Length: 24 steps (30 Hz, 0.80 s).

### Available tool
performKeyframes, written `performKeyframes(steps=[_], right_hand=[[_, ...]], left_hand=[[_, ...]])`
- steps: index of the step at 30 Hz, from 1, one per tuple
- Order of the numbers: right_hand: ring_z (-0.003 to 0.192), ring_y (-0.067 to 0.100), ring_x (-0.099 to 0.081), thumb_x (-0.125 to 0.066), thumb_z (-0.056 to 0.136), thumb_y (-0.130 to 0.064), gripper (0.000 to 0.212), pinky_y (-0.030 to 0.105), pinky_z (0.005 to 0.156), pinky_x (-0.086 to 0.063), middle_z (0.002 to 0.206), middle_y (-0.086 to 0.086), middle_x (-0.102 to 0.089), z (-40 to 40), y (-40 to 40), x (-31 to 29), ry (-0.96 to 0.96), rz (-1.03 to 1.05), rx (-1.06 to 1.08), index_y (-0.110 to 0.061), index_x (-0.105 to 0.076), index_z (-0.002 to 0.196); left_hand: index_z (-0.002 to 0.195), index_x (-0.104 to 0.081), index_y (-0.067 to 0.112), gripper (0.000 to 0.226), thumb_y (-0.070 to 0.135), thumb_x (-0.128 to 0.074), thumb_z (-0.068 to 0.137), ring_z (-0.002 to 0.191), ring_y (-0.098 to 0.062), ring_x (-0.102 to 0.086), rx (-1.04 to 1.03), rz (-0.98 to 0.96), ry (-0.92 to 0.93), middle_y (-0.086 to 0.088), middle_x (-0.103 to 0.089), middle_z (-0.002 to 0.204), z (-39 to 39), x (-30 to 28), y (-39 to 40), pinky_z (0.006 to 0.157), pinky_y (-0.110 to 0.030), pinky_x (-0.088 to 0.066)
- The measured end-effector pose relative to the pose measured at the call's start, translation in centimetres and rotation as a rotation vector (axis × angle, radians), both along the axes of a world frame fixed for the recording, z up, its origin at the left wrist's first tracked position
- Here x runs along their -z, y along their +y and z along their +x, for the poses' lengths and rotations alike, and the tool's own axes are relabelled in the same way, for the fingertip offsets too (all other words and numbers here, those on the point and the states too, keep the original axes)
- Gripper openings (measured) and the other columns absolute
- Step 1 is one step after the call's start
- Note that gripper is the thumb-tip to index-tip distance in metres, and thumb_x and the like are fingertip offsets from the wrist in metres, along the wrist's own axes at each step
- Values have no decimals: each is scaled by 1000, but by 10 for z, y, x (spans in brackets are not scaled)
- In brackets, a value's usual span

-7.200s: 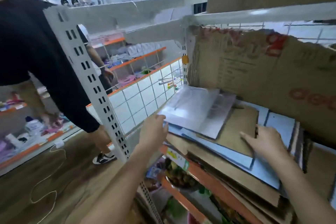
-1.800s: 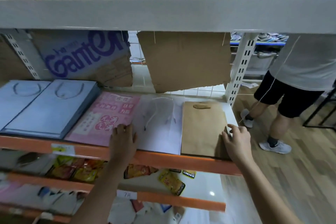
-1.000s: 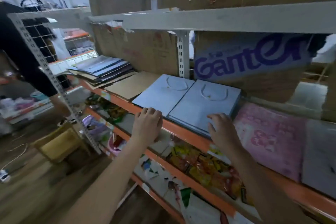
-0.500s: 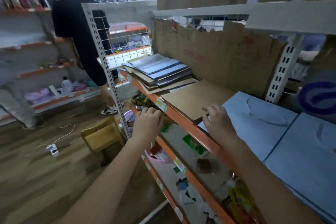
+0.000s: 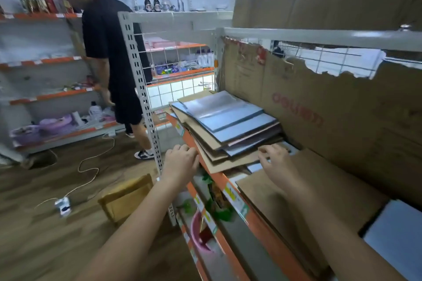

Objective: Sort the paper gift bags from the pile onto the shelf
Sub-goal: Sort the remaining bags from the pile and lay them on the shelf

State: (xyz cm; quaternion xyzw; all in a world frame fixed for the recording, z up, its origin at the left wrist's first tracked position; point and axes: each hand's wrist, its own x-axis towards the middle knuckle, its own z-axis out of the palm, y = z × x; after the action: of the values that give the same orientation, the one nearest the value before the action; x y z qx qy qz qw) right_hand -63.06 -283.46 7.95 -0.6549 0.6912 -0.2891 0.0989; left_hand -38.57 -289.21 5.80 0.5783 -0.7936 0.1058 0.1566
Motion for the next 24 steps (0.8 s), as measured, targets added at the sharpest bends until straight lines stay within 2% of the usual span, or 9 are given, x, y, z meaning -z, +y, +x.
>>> performKeyframes(steps=[6,11,12,14,15,19,21,23,24], right_hand=[[116,23,-48,-43,96,-21,34,29,94,-38,126,11,-51,24,-92,3,-60,78,104,-6,-52,125],[117,27,-49,-37,99,-24,38,35,95,-40,128,14,-54,49,-164,5,-90,218,312,-1,-50,125],[114,28,-51,-37,99,-25,38,34,93,-41,122,14,-56,53,-176,6,-103,252,363,-1,-51,124],[92,26,-55,-38,98,-28,33,34,86,-44,92,9,-58,58,-197,7,-135,292,465,-2,-55,107],[85,24,-55,-38,98,-30,33,34,82,-45,87,9,-57,60,-205,8,-147,299,512,-1,-55,103],[98,30,-58,-45,94,-35,39,35,81,-47,108,15,-62,66,-229,12,-333,299,666,0,-58,108],[94,27,-58,-53,89,-36,35,35,77,-46,105,12,-62,69,-237,14,-440,275,715,-4,-58,103],[92,26,-59,-61,82,-33,33,34,76,-48,103,10,-63,72,-245,17,-527,244,764,-5,-58,101],[92,26,-60,-63,80,-31,34,34,77,-49,103,10,-63,74,-247,17,-553,236,785,-6,-58,102]], left_hand=[[109,-60,16,32,32,-36,97,105,-24,-50,71,48,8,-3,-60,111,26,-6,-121,82,-35,-38],[107,-62,13,30,29,-39,95,100,-29,-54,148,99,11,-10,-61,107,35,-12,-234,79,-37,-44],[112,-61,13,31,30,-40,95,105,-30,-52,163,130,29,-11,-60,112,35,-14,-253,81,-38,-44],[123,-55,14,36,32,-43,95,118,-30,-46,182,205,69,-12,-55,124,34,-19,-289,90,-39,-42],[128,-51,13,40,34,-43,95,122,-30,-43,182,252,79,-13,-51,129,33,-18,-307,94,-39,-40],[136,-40,4,64,50,-43,92,126,-31,-41,116,369,111,-18,-42,138,26,-6,-359,100,-37,-35],[130,-45,1,70,55,-50,86,120,-33,-47,101,366,161,-19,-50,131,22,-1,-374,93,-36,-40],[112,-55,3,62,57,-55,81,108,-31,-55,133,378,165,-12,-61,105,19,0,-387,81,-32,-43],[99,-57,6,55,58,-58,79,101,-29,-58,157,391,173,-6,-59,89,18,1,-393,74,-31,-42]])
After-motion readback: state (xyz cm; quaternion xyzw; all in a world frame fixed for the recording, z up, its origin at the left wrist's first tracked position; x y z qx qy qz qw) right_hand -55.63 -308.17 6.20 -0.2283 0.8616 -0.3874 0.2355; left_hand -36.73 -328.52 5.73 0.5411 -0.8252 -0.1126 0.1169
